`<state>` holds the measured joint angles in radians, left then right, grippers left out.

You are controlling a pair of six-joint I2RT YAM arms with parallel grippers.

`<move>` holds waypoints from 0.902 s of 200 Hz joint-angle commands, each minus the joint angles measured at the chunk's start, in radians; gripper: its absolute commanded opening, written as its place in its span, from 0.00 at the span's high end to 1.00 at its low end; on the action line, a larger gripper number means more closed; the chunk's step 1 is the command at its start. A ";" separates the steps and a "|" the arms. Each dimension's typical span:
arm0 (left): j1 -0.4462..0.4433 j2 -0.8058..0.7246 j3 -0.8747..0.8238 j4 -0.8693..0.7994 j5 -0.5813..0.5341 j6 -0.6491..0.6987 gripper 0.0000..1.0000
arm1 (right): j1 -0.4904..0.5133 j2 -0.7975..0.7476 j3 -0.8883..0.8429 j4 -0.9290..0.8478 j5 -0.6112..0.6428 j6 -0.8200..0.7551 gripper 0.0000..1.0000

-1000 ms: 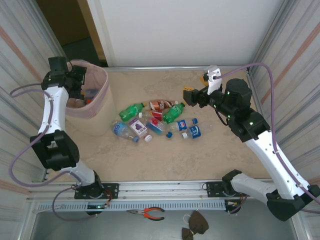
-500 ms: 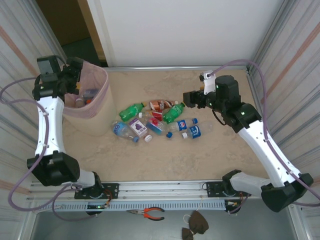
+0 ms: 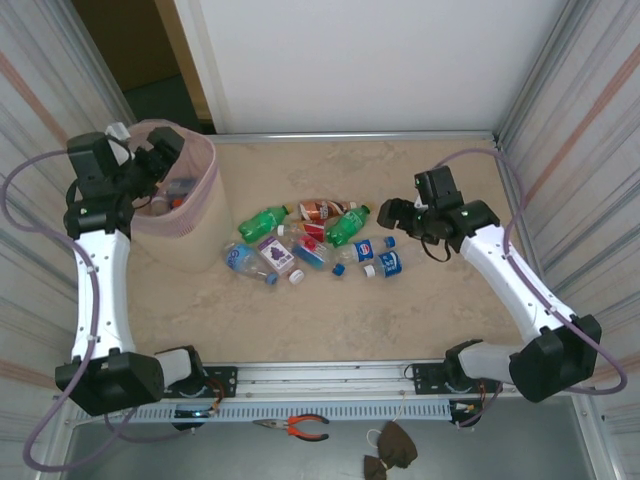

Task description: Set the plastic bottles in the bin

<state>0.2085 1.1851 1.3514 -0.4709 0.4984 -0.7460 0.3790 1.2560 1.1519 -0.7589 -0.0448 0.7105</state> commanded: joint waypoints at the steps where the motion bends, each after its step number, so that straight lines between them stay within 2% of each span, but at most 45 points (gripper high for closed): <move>1: 0.003 -0.037 -0.042 0.066 0.151 0.075 0.08 | 0.003 0.026 -0.043 -0.061 0.042 0.386 0.14; 28: 0.002 -0.057 -0.081 0.068 0.196 0.074 0.09 | 0.004 0.092 -0.101 -0.094 -0.037 0.672 0.14; 56: 0.002 -0.101 -0.146 0.106 0.229 0.061 0.10 | 0.004 0.170 -0.144 -0.051 -0.137 0.802 0.14; 106: 0.003 -0.159 -0.211 0.098 0.224 0.063 0.10 | 0.004 0.281 -0.143 0.017 -0.200 0.894 0.12; 180: 0.003 -0.168 -0.221 0.091 0.223 0.069 0.09 | -0.002 0.332 -0.171 0.049 -0.184 0.944 0.15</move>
<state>0.2085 1.0336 1.1343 -0.3836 0.6914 -0.6983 0.3790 1.5711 1.0046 -0.7101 -0.2333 1.6051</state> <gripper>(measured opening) 0.904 0.856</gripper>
